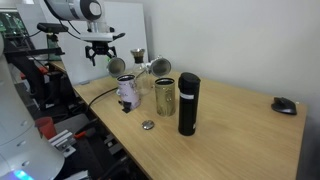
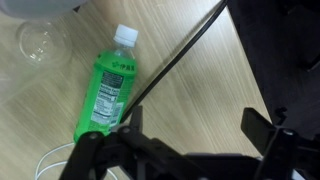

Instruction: Put the green bottle upright on the right

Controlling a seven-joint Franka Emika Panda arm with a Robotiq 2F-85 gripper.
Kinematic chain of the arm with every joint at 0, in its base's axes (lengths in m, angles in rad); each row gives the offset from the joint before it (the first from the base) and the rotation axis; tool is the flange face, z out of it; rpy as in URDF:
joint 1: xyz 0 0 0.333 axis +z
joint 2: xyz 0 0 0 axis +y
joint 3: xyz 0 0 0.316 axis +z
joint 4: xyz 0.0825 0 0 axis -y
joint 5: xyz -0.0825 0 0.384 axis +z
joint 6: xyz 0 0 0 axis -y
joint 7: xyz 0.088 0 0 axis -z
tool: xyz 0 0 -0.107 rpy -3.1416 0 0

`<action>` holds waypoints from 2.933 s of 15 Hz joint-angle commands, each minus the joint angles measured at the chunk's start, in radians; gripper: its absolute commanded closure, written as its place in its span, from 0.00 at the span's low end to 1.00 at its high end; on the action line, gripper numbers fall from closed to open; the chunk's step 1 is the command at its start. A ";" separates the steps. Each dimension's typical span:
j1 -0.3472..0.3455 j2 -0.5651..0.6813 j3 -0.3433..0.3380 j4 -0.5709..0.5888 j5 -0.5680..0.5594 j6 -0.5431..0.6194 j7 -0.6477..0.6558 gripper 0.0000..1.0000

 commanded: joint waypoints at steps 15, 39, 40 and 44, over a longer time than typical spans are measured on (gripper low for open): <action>-0.019 0.120 0.019 -0.023 -0.133 0.090 0.126 0.00; 0.012 0.330 -0.083 0.100 -0.440 0.143 0.280 0.00; 0.014 0.333 -0.086 0.105 -0.454 0.142 0.286 0.00; 0.021 0.342 -0.095 0.119 -0.489 0.137 0.302 0.00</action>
